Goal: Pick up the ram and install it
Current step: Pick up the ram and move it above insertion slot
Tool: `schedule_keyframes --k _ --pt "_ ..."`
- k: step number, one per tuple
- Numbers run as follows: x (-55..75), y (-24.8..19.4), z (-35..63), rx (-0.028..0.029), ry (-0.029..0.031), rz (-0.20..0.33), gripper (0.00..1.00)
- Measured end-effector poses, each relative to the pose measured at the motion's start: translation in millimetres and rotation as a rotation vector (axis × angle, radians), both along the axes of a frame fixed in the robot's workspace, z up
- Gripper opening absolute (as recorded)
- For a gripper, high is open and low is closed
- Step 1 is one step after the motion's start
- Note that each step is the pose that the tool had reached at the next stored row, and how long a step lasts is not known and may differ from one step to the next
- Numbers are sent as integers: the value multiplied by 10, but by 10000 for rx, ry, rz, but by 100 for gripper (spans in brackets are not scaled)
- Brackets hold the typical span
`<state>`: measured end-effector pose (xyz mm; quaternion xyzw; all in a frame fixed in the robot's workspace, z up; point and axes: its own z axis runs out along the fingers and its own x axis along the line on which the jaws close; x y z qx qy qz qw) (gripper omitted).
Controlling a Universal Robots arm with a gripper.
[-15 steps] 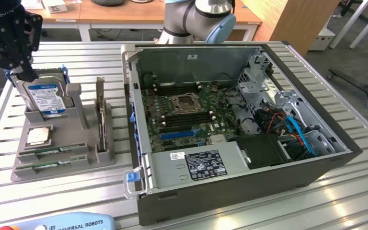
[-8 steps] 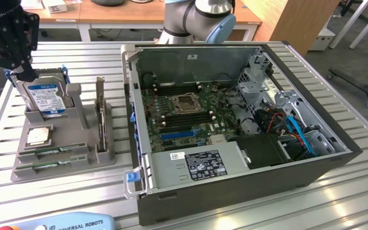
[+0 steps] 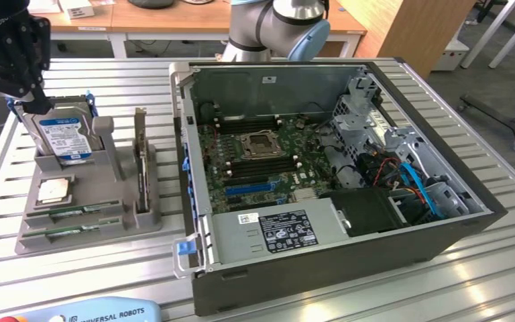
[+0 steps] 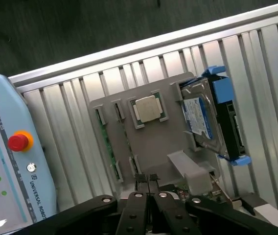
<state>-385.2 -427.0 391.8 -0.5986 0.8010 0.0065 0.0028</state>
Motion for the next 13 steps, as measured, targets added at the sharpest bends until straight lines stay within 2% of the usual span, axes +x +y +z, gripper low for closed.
schedule_keyframes --k 13 --pt "0 0 0 0 0 1633 10"
